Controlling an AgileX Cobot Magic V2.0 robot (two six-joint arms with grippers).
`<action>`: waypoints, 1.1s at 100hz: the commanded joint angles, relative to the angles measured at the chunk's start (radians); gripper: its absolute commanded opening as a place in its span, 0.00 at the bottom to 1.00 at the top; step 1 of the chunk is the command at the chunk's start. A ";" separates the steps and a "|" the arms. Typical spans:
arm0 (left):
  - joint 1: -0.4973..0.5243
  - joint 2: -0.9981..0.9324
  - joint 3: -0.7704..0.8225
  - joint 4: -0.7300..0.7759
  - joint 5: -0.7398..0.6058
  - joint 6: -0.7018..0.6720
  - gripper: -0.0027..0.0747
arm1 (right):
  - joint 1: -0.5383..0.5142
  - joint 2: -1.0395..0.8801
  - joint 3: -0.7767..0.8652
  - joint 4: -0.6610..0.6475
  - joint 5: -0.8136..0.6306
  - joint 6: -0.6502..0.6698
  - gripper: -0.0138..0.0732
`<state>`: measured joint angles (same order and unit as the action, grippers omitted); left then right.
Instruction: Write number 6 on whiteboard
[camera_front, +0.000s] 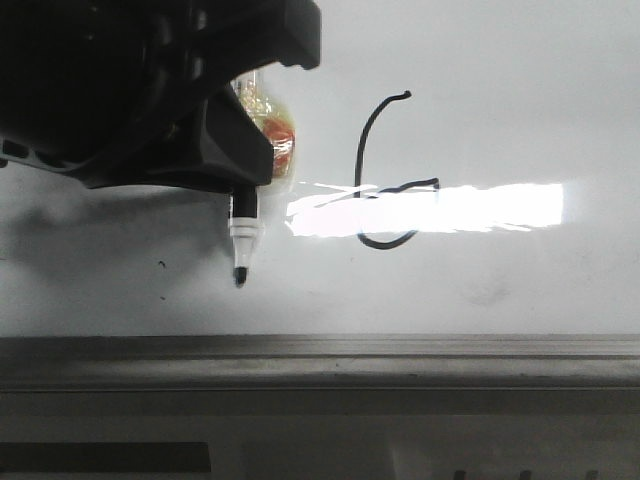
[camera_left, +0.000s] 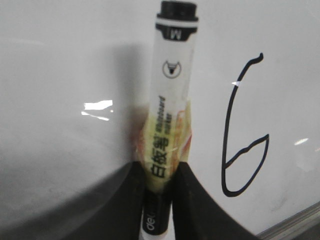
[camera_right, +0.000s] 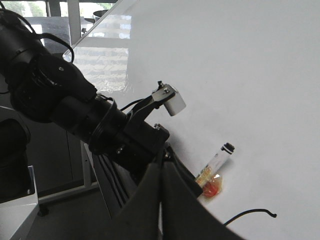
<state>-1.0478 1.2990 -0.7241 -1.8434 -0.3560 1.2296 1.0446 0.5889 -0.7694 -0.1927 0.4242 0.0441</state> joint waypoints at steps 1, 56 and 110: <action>0.022 0.019 -0.019 -0.024 -0.130 0.001 0.01 | -0.007 0.000 -0.033 -0.004 -0.058 -0.010 0.09; 0.022 0.036 -0.019 -0.024 -0.187 0.001 0.13 | -0.007 0.000 -0.033 0.003 -0.076 -0.010 0.09; 0.021 -0.008 -0.019 -0.024 -0.166 0.001 0.72 | -0.007 0.000 -0.033 0.025 -0.080 -0.010 0.09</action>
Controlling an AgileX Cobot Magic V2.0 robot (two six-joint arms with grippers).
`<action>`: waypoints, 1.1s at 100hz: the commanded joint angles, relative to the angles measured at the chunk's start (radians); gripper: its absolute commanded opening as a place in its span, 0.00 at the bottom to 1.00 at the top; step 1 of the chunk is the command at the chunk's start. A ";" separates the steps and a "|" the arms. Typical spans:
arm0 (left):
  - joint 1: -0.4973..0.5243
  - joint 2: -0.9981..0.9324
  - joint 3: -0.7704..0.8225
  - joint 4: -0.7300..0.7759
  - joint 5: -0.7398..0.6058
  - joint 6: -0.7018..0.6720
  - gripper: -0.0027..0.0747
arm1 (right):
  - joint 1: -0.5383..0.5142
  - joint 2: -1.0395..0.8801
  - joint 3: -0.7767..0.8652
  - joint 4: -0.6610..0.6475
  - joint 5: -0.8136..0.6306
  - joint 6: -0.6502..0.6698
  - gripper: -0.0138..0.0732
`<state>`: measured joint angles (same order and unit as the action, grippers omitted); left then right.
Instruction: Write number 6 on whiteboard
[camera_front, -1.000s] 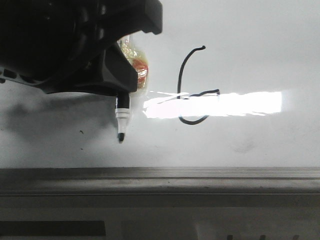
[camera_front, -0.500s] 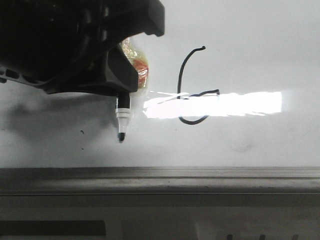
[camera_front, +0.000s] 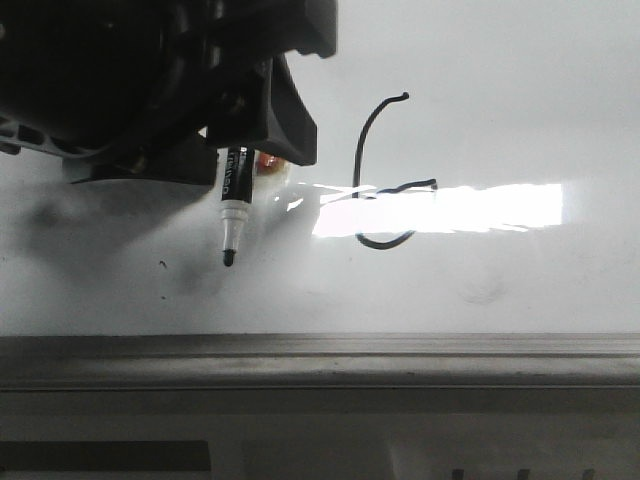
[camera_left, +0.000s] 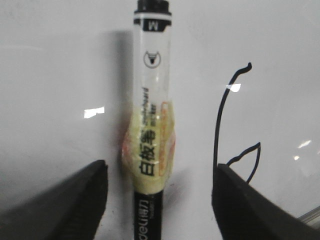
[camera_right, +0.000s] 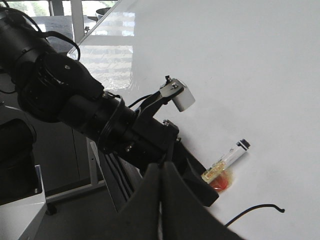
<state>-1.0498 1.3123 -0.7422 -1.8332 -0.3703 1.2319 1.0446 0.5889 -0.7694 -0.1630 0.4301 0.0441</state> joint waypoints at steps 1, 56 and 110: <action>0.022 -0.026 -0.001 -0.034 -0.152 -0.001 0.73 | -0.007 0.000 -0.033 -0.005 -0.086 -0.010 0.09; -0.324 -0.535 0.152 -0.032 -0.199 0.284 0.01 | -0.007 -0.344 0.161 -0.241 0.160 -0.010 0.09; -0.405 -0.657 0.239 -0.032 -0.187 0.284 0.01 | -0.007 -0.460 0.213 -0.184 0.180 -0.010 0.09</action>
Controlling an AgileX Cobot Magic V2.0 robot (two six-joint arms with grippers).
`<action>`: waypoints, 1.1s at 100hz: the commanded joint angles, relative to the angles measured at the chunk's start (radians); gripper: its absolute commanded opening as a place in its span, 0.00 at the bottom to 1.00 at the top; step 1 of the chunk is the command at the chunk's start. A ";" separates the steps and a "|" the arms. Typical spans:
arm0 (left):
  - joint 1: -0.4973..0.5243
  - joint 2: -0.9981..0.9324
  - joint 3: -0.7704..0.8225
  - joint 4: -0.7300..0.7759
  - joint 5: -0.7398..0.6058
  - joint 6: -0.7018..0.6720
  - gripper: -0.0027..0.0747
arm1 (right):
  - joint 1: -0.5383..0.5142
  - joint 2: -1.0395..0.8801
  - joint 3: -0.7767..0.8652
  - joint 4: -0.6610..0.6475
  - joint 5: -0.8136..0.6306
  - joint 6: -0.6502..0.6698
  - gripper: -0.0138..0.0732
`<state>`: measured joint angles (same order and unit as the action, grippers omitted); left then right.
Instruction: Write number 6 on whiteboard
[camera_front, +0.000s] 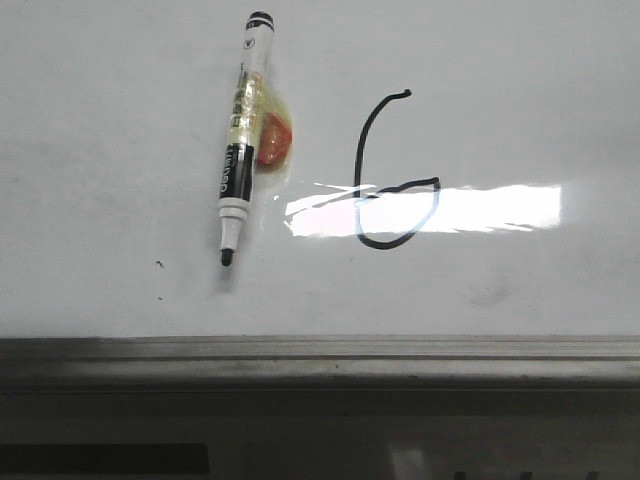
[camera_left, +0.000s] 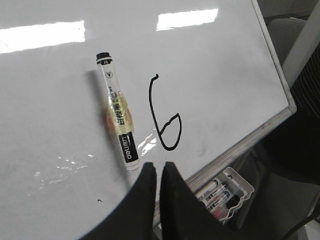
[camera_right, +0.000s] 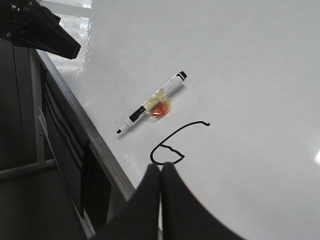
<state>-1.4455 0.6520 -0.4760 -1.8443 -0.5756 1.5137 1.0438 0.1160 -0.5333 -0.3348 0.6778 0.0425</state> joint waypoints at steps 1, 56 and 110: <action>-0.009 0.004 -0.027 -0.021 0.018 0.002 0.01 | -0.006 0.013 -0.024 -0.012 -0.068 -0.009 0.09; 0.002 0.004 0.002 0.171 -0.011 0.002 0.01 | -0.006 0.013 -0.024 -0.012 -0.068 -0.009 0.08; 0.574 -0.138 0.355 1.334 0.126 -0.945 0.01 | -0.006 0.013 -0.024 -0.012 -0.068 -0.009 0.09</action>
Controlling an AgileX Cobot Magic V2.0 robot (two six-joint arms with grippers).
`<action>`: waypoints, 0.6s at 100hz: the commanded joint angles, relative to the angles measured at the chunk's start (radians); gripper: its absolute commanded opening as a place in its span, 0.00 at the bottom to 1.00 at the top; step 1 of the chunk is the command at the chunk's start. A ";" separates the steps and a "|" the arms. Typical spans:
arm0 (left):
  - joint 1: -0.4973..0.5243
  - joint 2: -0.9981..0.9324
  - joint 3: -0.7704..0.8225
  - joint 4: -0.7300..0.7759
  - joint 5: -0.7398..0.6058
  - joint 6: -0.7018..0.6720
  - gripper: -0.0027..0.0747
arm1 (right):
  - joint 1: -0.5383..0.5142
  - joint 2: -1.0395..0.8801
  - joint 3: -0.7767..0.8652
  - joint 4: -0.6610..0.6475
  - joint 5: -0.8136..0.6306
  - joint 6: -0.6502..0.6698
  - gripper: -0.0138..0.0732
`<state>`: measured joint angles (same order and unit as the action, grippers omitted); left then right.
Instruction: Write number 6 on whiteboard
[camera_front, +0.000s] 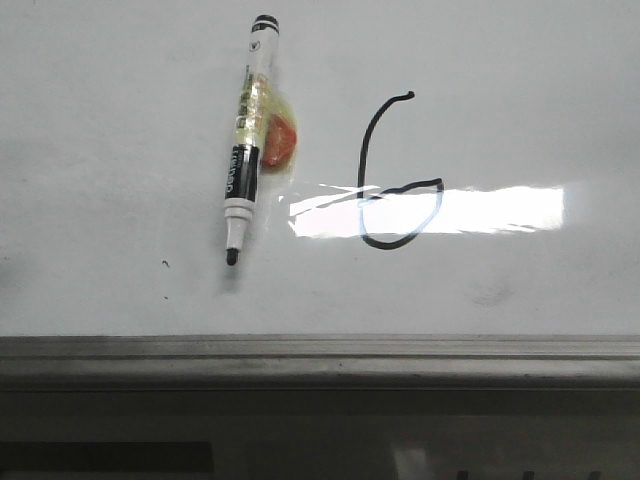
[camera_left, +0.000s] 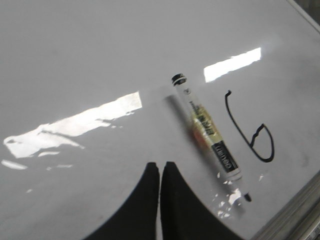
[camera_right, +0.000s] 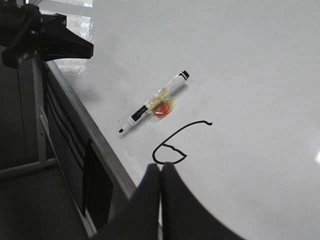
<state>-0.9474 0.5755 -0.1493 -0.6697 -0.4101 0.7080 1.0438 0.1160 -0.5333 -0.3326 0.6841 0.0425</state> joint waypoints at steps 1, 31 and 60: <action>0.090 -0.069 0.040 0.172 -0.040 -0.145 0.01 | -0.006 0.013 -0.024 -0.014 -0.074 -0.009 0.09; 0.455 -0.406 0.173 0.410 0.171 -0.337 0.01 | -0.006 0.013 -0.024 -0.014 -0.074 -0.009 0.09; 0.844 -0.610 0.174 0.597 0.667 -0.630 0.01 | -0.006 0.013 -0.024 -0.014 -0.074 -0.009 0.09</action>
<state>-0.1724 0.0100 0.0009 -0.0993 0.2492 0.1255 1.0438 0.1160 -0.5333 -0.3321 0.6841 0.0425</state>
